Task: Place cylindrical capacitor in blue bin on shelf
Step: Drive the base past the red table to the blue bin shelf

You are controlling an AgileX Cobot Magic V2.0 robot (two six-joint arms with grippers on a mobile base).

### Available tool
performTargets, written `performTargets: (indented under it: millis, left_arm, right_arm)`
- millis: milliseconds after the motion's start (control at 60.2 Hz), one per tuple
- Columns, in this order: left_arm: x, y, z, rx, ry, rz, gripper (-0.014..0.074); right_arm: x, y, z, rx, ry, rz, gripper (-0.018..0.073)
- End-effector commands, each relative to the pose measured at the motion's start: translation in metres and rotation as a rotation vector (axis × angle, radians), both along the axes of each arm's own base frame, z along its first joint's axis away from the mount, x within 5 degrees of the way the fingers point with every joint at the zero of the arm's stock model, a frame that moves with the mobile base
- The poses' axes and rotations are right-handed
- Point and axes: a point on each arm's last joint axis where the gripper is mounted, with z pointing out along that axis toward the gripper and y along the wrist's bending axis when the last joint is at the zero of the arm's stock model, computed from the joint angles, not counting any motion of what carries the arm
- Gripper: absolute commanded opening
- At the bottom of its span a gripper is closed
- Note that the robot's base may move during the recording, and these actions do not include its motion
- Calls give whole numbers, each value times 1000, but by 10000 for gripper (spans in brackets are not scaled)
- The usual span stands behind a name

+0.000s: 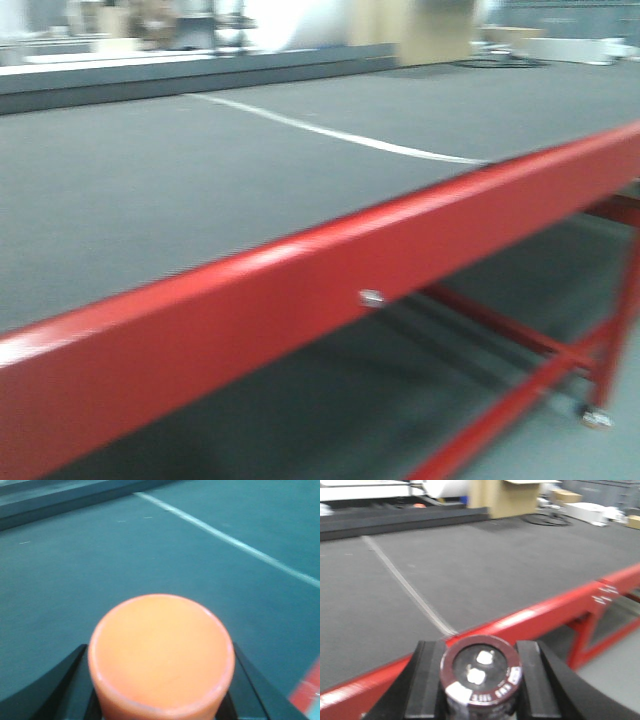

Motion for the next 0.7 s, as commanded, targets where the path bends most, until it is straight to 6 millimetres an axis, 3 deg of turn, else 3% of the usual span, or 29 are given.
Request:
performTargets:
  millis: [0,681]
  left_arm:
    - [-1,-1,3,-4,-31,-9,-111]
    - [-1,-1,3,-4,-31,-9,-111]
  right_arm:
    - [-1,0,2,-8,-32,-2,-162]
    - [-1,0,2,-8,-32,-2,-162]
